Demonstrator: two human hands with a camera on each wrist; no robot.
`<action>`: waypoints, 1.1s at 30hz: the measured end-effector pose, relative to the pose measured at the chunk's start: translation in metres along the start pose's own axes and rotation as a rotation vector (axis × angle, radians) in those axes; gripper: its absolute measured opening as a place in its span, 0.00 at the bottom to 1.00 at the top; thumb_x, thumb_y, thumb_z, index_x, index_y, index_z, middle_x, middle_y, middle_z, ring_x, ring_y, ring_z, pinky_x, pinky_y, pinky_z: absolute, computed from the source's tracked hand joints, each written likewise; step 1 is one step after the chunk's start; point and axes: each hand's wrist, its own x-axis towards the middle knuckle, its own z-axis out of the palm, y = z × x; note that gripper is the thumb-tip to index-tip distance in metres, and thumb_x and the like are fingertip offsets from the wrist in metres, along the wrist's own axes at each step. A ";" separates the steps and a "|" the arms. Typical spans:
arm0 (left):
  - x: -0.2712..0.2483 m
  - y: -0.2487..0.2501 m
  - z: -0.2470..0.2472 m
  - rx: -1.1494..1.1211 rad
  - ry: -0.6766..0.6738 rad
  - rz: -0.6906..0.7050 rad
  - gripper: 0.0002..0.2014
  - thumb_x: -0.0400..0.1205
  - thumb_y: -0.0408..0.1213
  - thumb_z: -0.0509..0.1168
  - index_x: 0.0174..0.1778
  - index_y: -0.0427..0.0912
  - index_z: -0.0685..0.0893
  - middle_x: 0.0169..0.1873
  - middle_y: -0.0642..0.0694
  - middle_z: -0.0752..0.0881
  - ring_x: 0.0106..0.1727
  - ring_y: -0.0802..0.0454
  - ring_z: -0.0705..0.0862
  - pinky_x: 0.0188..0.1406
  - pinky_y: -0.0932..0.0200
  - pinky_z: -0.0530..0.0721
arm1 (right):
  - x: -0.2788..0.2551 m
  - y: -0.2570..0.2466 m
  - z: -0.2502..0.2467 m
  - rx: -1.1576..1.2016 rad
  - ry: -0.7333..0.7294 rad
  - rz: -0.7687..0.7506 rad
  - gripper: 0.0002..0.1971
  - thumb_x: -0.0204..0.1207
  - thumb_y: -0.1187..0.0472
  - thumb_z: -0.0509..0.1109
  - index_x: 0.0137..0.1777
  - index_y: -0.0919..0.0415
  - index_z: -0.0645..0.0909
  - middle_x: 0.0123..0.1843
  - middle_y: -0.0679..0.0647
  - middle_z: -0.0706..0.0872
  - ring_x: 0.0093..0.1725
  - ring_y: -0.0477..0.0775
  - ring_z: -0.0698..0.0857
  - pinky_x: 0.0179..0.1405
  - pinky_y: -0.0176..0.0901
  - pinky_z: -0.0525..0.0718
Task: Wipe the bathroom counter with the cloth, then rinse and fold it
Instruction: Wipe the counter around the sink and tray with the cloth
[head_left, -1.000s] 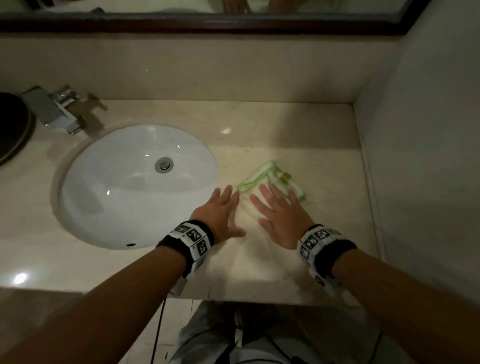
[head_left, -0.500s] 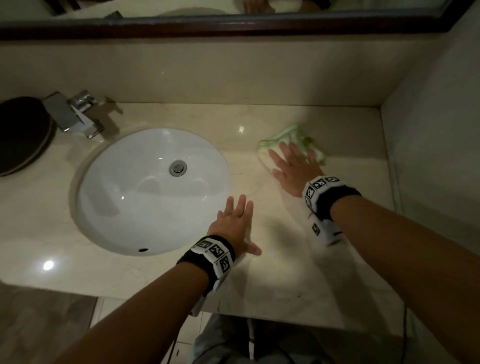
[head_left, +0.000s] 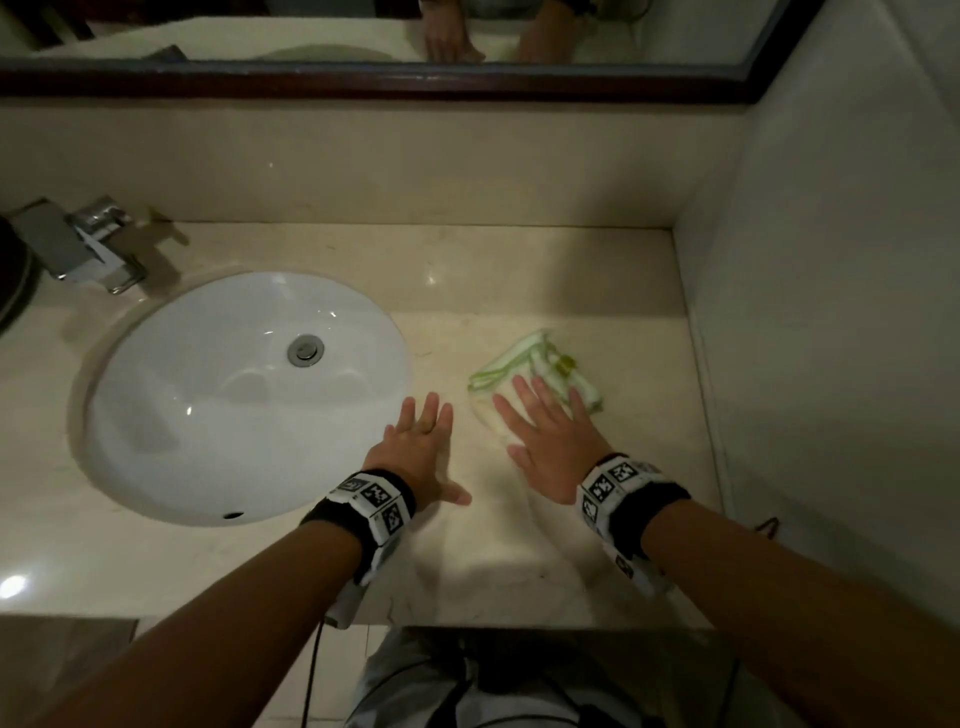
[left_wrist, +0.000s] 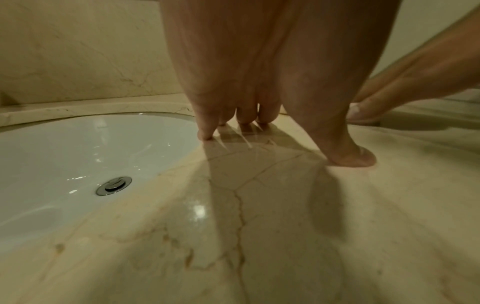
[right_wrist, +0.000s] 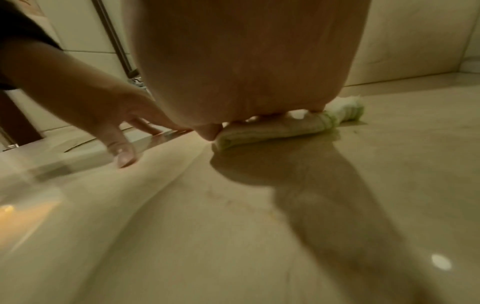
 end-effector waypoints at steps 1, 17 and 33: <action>0.000 0.000 0.000 0.002 0.002 0.001 0.61 0.69 0.64 0.73 0.85 0.47 0.37 0.84 0.48 0.33 0.84 0.42 0.33 0.83 0.41 0.49 | -0.006 -0.001 0.004 0.004 0.015 -0.006 0.33 0.80 0.45 0.44 0.86 0.47 0.45 0.88 0.56 0.45 0.86 0.61 0.44 0.80 0.73 0.45; 0.001 -0.002 0.002 -0.009 -0.012 -0.016 0.61 0.70 0.62 0.74 0.85 0.48 0.37 0.83 0.50 0.33 0.84 0.44 0.33 0.83 0.41 0.49 | 0.085 0.056 -0.040 0.043 -0.032 0.171 0.28 0.86 0.44 0.44 0.84 0.40 0.39 0.87 0.47 0.37 0.86 0.53 0.40 0.81 0.66 0.42; 0.004 -0.003 0.002 0.018 0.008 -0.002 0.62 0.68 0.65 0.73 0.85 0.47 0.38 0.84 0.48 0.33 0.84 0.41 0.35 0.82 0.39 0.54 | -0.019 0.006 0.013 0.037 0.052 0.085 0.33 0.78 0.44 0.49 0.84 0.49 0.58 0.86 0.59 0.59 0.83 0.63 0.61 0.75 0.76 0.62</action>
